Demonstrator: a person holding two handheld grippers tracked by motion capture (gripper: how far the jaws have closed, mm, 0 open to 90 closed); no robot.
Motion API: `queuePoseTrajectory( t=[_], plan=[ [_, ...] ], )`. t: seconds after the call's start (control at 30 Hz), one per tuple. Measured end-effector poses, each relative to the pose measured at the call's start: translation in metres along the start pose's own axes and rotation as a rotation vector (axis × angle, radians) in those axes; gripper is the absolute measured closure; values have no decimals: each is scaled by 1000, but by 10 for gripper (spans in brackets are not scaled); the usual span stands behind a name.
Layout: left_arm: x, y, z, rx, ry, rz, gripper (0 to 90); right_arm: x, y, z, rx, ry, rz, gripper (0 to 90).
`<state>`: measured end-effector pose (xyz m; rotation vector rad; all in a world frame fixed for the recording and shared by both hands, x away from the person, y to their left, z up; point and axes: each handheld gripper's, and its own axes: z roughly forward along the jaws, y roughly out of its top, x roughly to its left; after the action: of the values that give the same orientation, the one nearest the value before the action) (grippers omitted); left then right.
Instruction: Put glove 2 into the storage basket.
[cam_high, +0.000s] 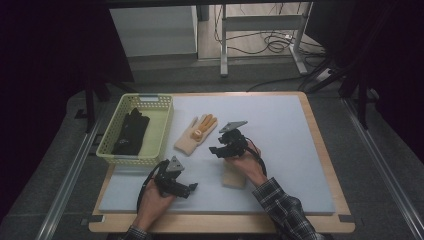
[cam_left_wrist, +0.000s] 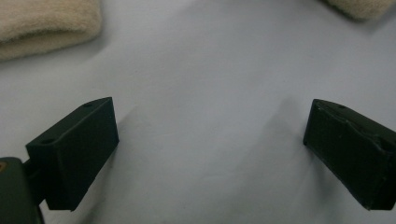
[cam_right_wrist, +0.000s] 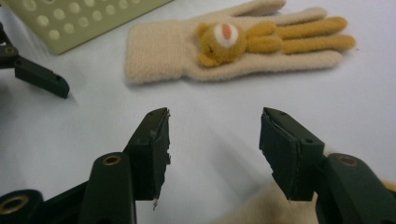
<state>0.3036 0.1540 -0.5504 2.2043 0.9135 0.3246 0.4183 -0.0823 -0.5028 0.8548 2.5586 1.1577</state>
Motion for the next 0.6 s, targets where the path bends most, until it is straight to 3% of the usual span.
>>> queuePoseTrajectory(
  t=[0.6],
  plan=[
    [0, 0, 0, 3, 0, 3, 32, 0, 35, 43, 37, -22, -7, 416]
  ],
)
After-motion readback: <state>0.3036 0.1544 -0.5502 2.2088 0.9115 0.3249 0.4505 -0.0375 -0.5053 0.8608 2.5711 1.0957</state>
